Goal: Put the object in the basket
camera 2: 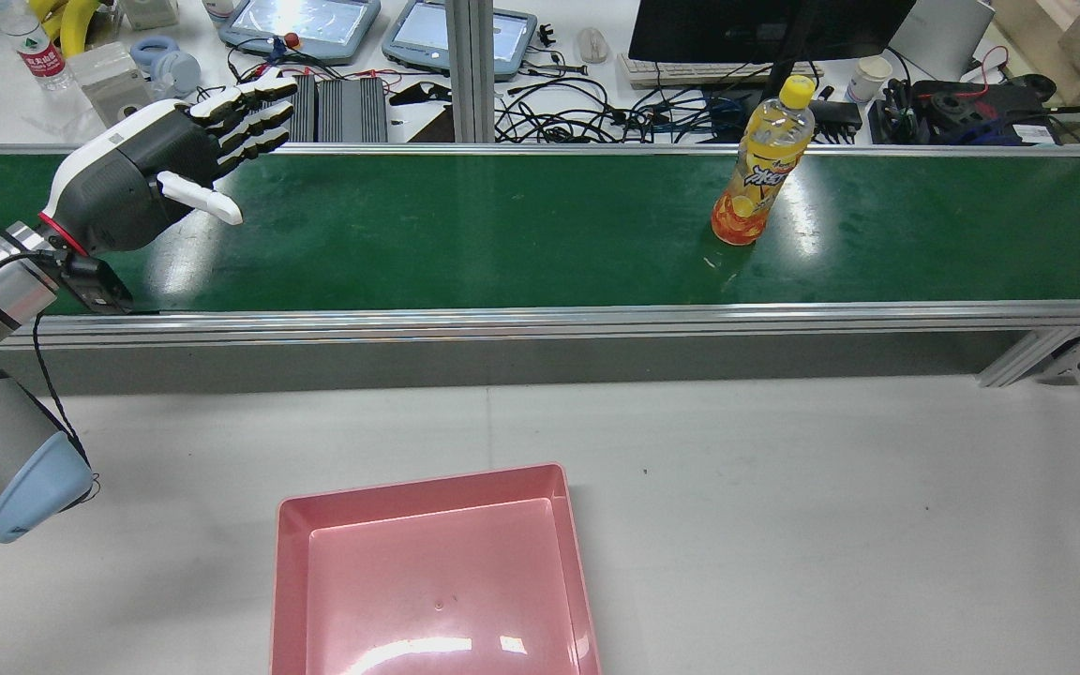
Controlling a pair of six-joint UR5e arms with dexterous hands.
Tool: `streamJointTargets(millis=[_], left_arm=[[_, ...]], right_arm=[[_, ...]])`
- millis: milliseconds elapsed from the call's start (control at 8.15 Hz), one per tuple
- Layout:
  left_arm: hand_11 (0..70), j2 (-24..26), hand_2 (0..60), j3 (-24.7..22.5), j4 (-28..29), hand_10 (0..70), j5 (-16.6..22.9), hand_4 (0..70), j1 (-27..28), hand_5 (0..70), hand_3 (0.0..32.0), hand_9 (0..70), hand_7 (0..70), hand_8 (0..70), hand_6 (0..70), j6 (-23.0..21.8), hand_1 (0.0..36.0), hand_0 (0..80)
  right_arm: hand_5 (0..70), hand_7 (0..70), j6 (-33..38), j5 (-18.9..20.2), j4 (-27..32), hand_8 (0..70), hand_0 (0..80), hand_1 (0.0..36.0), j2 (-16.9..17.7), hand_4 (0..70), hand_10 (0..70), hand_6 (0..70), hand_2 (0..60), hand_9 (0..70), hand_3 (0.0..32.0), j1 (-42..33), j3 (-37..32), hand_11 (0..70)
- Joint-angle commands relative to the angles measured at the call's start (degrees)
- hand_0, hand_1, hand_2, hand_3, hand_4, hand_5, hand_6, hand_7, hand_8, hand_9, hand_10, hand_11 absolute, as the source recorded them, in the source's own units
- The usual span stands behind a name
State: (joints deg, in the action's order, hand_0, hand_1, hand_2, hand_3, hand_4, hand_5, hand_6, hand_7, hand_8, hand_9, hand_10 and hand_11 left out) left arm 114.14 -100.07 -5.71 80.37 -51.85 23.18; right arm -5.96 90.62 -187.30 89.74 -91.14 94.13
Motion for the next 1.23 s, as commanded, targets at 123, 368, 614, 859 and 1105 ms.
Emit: streamJointTargets(millis=[123, 368, 614, 859, 1105], left_arm=[[8.8, -0.1, 0.0, 0.0, -0.2, 5.0, 0.1, 12.6, 0.0, 15.5, 2.6, 7.2, 0.0, 7.0, 0.8, 0.0, 11.7, 53.0], [9.0, -0.1, 0.0, 0.0, -0.2, 5.1, 0.1, 12.7, 0.1, 15.9, 2.6, 7.7, 0.0, 7.3, 0.9, 0.0, 13.4, 53.2], [9.1, -0.1, 0.0, 0.0, -0.2, 5.2, 0.1, 12.7, 0.1, 16.0, 2.6, 7.5, 0.0, 7.2, 0.8, 0.0, 13.0, 53.2], [9.1, -0.1, 0.0, 0.0, -0.3, 5.2, 0.1, 12.5, 0.1, 16.0, 2.8, 7.7, 0.0, 7.4, 0.8, 0.0, 12.8, 53.0], [8.9, -0.1, 0.0, 0.0, -0.3, 5.1, 0.1, 12.7, 0.1, 16.7, 2.2, 7.5, 0.0, 7.3, 0.9, 0.0, 13.0, 52.9]], right_arm=[[0.0, 0.0, 0.0, 0.0, 0.0, 0.0, 0.0, 0.0, 0.0, 0.0, 0.0, 0.0, 0.0, 0.0, 0.0, 0.0, 0.0, 0.0], [0.0, 0.0, 0.0, 0.0, 0.0, 0.0, 0.0, 0.0, 0.0, 0.0, 0.0, 0.0, 0.0, 0.0, 0.0, 0.0, 0.0, 0.0], [0.0, 0.0, 0.1, 0.0, 0.0, 0.0, 0.0, 0.0, 0.0, 0.0, 0.0, 0.0, 0.0, 0.0, 0.0, 0.0, 0.0, 0.0], [0.0, 0.0, 0.0, 0.0, 0.0, 0.0, 0.0, 0.0, 0.0, 0.0, 0.0, 0.0, 0.0, 0.0, 0.0, 0.0, 0.0, 0.0], [0.0, 0.0, 0.0, 0.0, 0.0, 0.0, 0.0, 0.0, 0.0, 0.0, 0.0, 0.0, 0.0, 0.0, 0.0, 0.0, 0.0, 0.0]])
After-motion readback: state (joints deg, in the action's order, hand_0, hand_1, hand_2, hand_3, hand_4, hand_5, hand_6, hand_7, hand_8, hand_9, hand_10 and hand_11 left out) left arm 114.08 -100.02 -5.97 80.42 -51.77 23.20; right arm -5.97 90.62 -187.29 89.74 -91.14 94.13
